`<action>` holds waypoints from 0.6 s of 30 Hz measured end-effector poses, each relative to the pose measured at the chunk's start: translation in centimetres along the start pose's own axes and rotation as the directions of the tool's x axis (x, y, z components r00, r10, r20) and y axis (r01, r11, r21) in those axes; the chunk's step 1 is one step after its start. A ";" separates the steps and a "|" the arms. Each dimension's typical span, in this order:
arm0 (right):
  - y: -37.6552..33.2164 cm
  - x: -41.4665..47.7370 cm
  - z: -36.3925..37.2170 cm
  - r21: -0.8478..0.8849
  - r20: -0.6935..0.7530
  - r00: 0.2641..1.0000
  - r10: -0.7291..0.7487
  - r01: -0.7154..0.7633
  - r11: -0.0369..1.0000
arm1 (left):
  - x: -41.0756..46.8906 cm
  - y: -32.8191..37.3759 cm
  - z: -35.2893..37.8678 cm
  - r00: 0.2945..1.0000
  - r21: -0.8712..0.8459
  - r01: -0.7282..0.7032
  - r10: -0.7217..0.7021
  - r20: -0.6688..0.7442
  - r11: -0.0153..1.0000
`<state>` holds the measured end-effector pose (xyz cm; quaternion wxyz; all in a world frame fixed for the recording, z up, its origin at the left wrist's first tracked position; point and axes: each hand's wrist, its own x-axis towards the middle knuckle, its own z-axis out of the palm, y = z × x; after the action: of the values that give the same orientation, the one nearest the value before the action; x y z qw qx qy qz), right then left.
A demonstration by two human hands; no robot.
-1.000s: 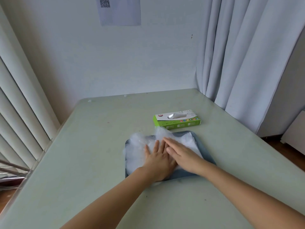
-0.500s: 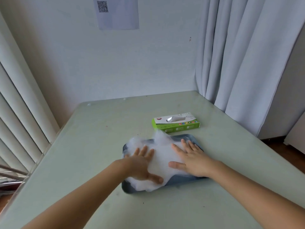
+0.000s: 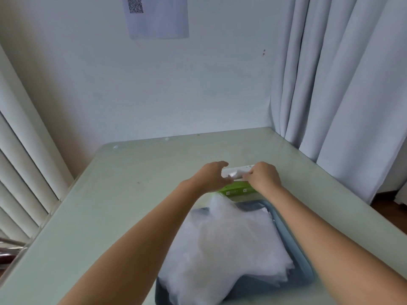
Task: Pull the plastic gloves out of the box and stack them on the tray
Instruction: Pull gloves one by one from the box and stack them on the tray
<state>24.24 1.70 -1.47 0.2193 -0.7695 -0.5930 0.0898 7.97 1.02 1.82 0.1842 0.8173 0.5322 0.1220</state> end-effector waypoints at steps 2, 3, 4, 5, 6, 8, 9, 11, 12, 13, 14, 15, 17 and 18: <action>-0.8 0.7 0.6 0.034 0.048 0.991 0.122 -0.124 0.992 | 1.2 -0.2 0.9 0.997 -0.007 0.018 -0.017 0.071 1.000; -1.1 0.9 0.9 0.022 0.062 0.983 0.173 -0.174 0.984 | 1.6 -0.4 1.3 0.995 -0.001 0.026 -0.026 0.098 1.000; -1.4 1.1 1.1 -0.005 0.069 0.976 0.207 -0.208 0.978 | 1.9 -0.6 1.6 0.992 -0.001 0.028 -0.028 0.119 1.000; -1.8 1.6 1.5 -0.039 0.067 0.972 0.225 -0.223 0.974 | 2.2 -0.8 2.0 0.991 -0.015 0.023 -0.021 0.135 1.000; -2.1 1.9 1.8 -0.071 0.052 0.971 0.233 -0.229 0.971 | 2.5 -1.1 2.4 0.990 -0.038 0.014 -0.009 0.139 0.999; -2.5 2.4 2.3 -0.111 0.003 0.969 0.249 -0.247 0.963 | 2.7 -1.5 2.9 0.992 -0.080 0.006 0.005 0.128 0.997; -2.6 2.5 2.5 -0.109 -0.017 0.967 0.253 -0.253 0.961 | 2.8 -1.7 3.0 0.992 -0.085 0.002 0.009 0.127 0.996; -2.6 2.4 2.5 -0.109 -0.029 0.968 0.250 -0.252 0.962 | 2.9 -1.8 3.1 0.990 -0.087 -0.008 0.020 0.140 0.996; -2.5 2.3 2.5 -0.107 -0.028 0.971 0.238 -0.240 0.965 | 2.8 -1.8 3.1 0.989 -0.087 -0.012 0.025 0.146 0.996; -2.4 2.4 2.4 -0.109 -0.025 0.972 0.232 -0.233 0.966 | 2.7 -1.7 3.0 0.988 -0.089 -0.012 0.025 0.149 0.996; -2.3 2.5 2.4 -0.118 -0.023 0.973 0.230 -0.231 0.966 | 2.7 -1.8 3.0 0.989 -0.091 -0.014 0.028 0.148 0.996; -2.2 2.5 2.3 -0.131 -0.022 0.975 0.222 -0.223 0.966 | 2.9 -1.8 2.9 0.988 -0.099 -0.013 0.028 0.149 0.995; -2.2 2.6 2.1 -0.148 -0.004 0.977 0.213 -0.211 0.966 | 3.0 -2.0 3.0 0.988 -0.107 -0.002 0.019 0.156 0.994; -2.2 2.6 2.0 -0.146 0.004 0.977 0.212 -0.209 0.967 | 3.1 -2.1 3.1 0.987 -0.106 0.003 0.014 0.159 0.994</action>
<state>22.22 5.08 -1.97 0.1464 -0.8410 -0.5151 0.0767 8.71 4.05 -1.83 0.2688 0.8149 0.5065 0.0846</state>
